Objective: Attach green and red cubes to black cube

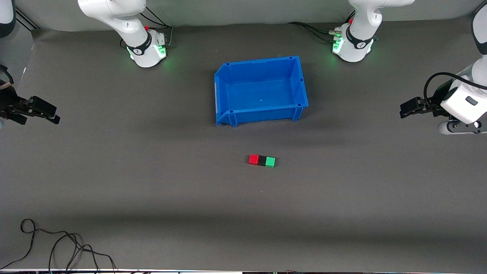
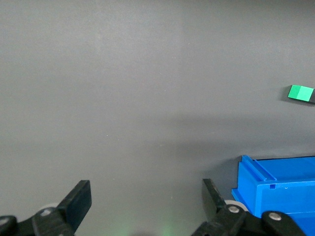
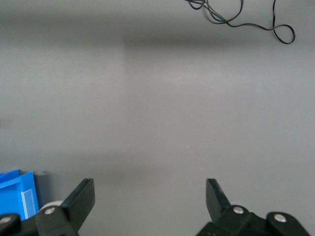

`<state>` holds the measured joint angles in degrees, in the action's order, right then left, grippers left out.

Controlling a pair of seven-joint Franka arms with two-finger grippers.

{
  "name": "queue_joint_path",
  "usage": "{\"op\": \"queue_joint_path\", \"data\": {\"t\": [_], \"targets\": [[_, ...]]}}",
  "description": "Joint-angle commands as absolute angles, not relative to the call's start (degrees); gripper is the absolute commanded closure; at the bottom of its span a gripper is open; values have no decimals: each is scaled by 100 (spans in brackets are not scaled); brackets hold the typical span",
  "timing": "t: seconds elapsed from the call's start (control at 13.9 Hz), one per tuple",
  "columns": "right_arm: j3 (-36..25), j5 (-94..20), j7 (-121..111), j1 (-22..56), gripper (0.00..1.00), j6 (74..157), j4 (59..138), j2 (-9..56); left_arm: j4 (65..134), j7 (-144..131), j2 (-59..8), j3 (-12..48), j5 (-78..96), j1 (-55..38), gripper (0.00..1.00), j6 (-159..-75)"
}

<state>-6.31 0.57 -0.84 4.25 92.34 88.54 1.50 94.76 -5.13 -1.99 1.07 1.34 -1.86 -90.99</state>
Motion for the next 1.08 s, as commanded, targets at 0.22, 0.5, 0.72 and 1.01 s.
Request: {"op": "queue_joint_path", "data": {"t": [0.22, 0.5, 0.72, 1.01], "targets": [[-545, 18, -26, 351, 0, 9255, 8965, 26, 9562, -448, -114, 9, 141, -132, 0, -9105], [-545, 18, -26, 352, 0, 9255, 8965, 35, 9562, -483, -123, 26, 149, -141, 0, -9132], [-554, -44, -26, 360, 0, 9255, 8965, 70, 9562, -483, -123, 26, 149, -141, 0, -9132], [-562, -70, -9, 352, 0, 9141, 8947, 79, 9562, -475, -123, 26, 149, -141, 0, -9132]]}}
